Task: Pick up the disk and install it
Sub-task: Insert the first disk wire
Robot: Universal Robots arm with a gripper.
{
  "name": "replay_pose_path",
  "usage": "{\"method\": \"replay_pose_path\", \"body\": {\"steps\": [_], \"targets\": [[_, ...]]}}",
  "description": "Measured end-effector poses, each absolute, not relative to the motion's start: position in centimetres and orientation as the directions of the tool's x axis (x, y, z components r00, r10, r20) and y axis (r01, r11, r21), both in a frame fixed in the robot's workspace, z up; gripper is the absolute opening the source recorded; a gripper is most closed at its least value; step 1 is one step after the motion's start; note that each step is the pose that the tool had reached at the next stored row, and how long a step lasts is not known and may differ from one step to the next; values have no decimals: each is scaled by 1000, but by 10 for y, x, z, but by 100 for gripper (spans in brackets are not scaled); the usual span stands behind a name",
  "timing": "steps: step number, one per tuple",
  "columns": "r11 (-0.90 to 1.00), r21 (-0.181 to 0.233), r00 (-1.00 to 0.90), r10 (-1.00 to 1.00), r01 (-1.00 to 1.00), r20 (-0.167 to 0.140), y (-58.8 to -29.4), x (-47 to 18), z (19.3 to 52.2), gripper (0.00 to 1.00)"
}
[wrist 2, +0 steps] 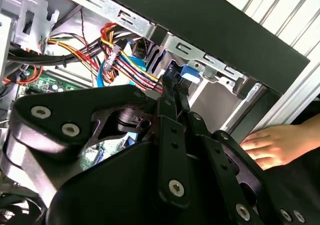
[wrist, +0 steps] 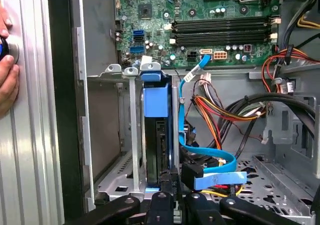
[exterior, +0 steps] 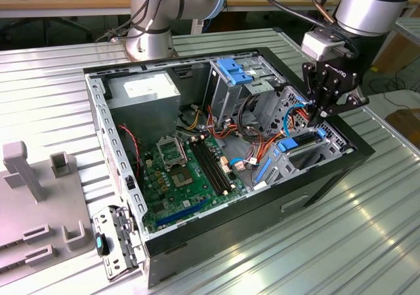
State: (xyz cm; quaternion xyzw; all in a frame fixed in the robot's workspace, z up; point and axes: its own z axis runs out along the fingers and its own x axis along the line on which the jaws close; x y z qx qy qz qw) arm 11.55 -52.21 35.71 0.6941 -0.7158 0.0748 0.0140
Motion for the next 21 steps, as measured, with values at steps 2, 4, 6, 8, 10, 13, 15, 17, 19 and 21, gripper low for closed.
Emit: {"method": "replay_pose_path", "body": {"steps": [2,4,6,8,10,13,15,17,19,21], "targets": [[26,-88,-37,-992,-996,124,-522,114,356,16],[27,-89,-37,-992,-996,118,-525,112,354,16],[27,-93,-38,-993,-995,113,-530,107,353,16],[27,-99,-38,-993,-995,111,-531,106,352,16],[27,-103,-39,-993,-994,108,-531,106,351,16],[20,-108,-31,-994,-994,103,-534,105,350,16],[20,-108,-31,-994,-994,103,-534,104,350,16],[20,-110,-31,-994,-994,103,-536,103,349,16],[18,-110,-29,-994,-994,103,-537,103,349,16],[6,-111,-18,-995,-994,103,-537,102,349,16]]}}
